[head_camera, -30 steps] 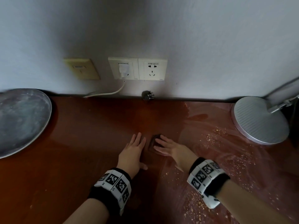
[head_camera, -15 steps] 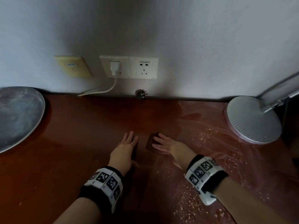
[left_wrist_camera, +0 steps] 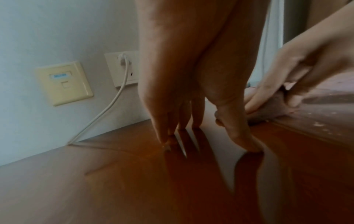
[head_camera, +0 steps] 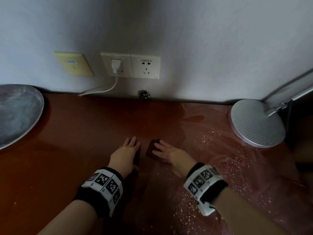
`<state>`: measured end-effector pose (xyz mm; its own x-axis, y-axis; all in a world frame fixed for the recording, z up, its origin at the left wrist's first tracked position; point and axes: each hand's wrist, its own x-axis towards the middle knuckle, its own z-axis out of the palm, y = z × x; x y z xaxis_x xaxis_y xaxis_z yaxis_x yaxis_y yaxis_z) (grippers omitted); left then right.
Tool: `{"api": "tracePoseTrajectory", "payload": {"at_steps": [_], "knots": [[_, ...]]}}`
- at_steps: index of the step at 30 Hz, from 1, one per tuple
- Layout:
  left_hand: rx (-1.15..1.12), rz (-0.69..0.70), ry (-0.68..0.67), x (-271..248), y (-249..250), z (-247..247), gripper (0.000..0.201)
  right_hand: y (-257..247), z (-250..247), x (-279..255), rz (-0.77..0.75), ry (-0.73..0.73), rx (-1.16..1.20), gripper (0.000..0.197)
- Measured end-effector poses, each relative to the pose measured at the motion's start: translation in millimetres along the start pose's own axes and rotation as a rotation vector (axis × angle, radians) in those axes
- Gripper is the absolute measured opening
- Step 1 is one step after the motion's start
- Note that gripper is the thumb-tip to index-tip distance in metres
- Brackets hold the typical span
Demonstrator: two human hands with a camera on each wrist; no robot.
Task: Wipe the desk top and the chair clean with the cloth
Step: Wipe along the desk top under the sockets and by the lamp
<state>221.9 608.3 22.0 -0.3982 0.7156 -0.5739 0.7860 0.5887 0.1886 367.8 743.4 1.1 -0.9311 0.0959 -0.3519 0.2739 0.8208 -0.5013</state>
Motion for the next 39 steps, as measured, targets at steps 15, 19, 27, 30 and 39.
{"api": "tracePoseTrajectory", "payload": {"at_steps": [15,19,27,30,39], "knots": [[0.046,0.061,-0.131,-51,3,27,0.112,-30,17,-23,0.044,0.057,0.105,0.059],[0.094,0.094,-0.132,-64,-5,27,0.108,-5,-9,0,0.282,0.059,0.029,0.072],[0.239,0.141,-0.100,-100,-15,55,0.108,-59,69,-53,-0.126,-0.018,-0.049,0.072],[0.283,0.134,-0.078,-115,-22,65,0.110,-41,58,-42,-0.045,0.038,-0.018,0.072],[0.301,0.027,-0.073,-153,-34,87,0.111,-122,98,-60,-0.012,0.082,-0.039,0.076]]}}
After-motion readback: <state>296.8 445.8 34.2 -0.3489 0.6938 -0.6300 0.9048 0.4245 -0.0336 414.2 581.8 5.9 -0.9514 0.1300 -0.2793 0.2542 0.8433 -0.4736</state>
